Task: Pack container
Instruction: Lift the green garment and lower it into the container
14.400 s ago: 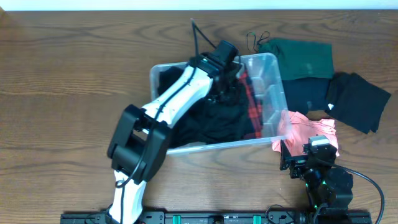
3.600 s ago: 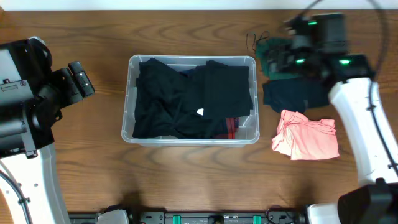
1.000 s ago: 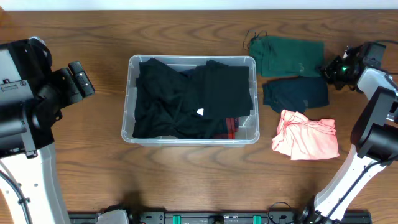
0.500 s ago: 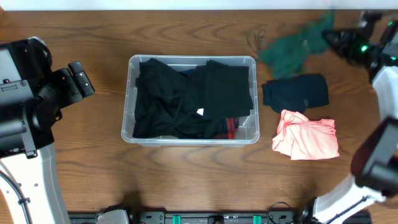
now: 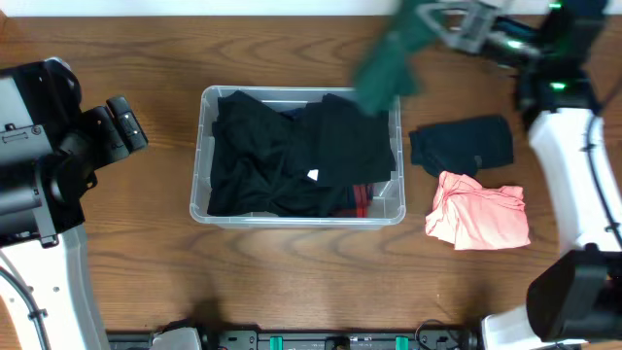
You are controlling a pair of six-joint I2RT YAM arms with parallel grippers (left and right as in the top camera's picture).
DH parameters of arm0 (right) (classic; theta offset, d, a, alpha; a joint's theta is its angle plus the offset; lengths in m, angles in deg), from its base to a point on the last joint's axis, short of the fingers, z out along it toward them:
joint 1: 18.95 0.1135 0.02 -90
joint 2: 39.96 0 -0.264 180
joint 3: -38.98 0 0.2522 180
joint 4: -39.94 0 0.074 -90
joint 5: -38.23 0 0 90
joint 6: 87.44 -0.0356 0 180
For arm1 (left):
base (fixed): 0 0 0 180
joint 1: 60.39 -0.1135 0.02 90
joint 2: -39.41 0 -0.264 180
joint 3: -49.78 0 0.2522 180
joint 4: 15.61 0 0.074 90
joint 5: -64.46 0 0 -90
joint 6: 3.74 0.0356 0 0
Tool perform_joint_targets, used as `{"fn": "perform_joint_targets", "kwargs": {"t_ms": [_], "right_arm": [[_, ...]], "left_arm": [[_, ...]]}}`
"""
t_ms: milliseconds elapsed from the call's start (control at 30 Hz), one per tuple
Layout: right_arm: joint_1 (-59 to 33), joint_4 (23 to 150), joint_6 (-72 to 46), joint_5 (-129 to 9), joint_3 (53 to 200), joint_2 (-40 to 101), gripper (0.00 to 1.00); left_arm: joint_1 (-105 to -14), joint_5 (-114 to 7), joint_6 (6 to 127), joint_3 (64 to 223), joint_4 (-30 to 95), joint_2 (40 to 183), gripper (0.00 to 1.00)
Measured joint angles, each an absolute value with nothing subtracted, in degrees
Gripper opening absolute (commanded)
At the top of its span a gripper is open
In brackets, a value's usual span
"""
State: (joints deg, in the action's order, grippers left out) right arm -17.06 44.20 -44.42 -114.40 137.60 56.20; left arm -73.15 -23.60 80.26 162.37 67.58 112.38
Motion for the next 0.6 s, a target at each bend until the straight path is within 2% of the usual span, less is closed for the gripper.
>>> {"fn": "perform_joint_targets", "kwargs": {"t_ms": [133,367,500,600], "right_arm": [[-7.43,35.98,-49.60,-114.20,137.60,56.18,0.01],[6.69,35.17,-52.74,-107.86,137.60,57.29,0.01],[10.89,35.76,-52.72,-104.95,137.64,61.01,0.01],[11.83,41.34,-51.15,-103.58,137.68,64.68,0.01]], "left_arm": [[-73.15,-23.60,80.26,162.37,67.58,112.38,0.98],[-73.15,-23.60,80.24,162.37,67.60,112.38,0.98],[-73.15,-23.60,80.26,162.37,67.60,112.38,0.98],[-73.15,-23.60,80.24,162.37,67.60,112.38,0.98]]}}
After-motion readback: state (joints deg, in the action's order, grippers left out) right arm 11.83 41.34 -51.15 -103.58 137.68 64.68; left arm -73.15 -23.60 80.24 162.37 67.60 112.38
